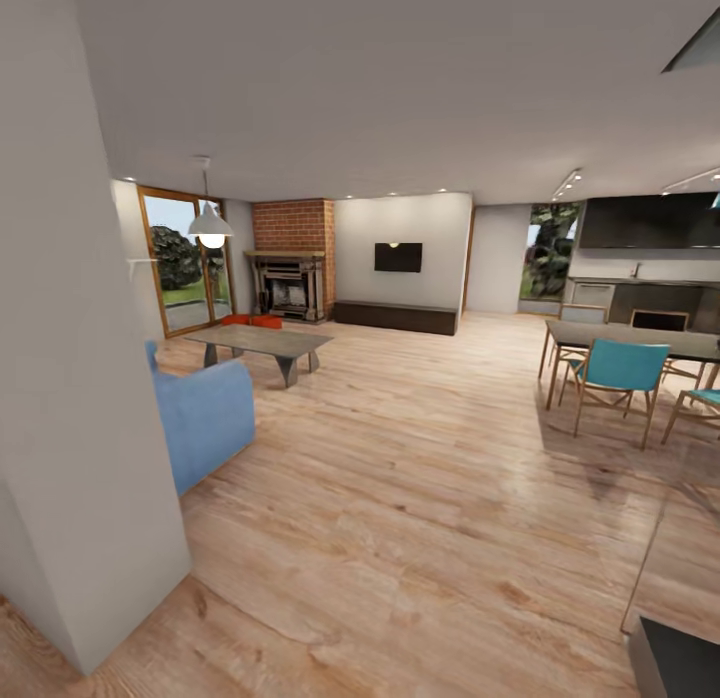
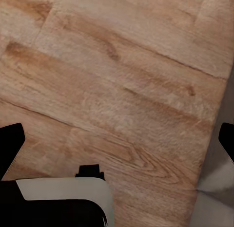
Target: Move the two storage containers from the living room to the garage. In the garage, place one container on the floor and stack the other container on top of it (either order is fine).
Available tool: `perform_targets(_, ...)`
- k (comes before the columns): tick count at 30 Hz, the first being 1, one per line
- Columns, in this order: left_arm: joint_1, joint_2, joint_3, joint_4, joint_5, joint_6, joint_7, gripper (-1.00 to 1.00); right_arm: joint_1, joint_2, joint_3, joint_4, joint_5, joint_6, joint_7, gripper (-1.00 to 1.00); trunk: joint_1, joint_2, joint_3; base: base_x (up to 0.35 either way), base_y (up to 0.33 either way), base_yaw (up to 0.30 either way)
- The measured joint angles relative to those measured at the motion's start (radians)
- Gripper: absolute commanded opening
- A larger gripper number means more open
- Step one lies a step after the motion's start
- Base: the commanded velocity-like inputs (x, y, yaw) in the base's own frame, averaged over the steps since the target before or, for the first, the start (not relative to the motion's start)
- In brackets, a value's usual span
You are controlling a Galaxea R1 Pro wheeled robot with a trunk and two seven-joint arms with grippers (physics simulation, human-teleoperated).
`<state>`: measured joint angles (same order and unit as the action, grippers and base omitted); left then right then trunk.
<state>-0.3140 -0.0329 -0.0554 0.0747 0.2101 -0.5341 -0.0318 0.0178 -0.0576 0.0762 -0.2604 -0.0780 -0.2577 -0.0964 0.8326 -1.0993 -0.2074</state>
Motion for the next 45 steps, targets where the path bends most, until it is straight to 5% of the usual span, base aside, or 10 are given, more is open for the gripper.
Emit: perform_targets(45,0.000,-0.002,-0.001,0.000,0.001,-0.001,0.001,1.00,0.000,-0.001,-0.001,-0.019,0.012,-0.004,0.002,1.00,0.000,0.000,0.000,0.324,0.000,0.000)
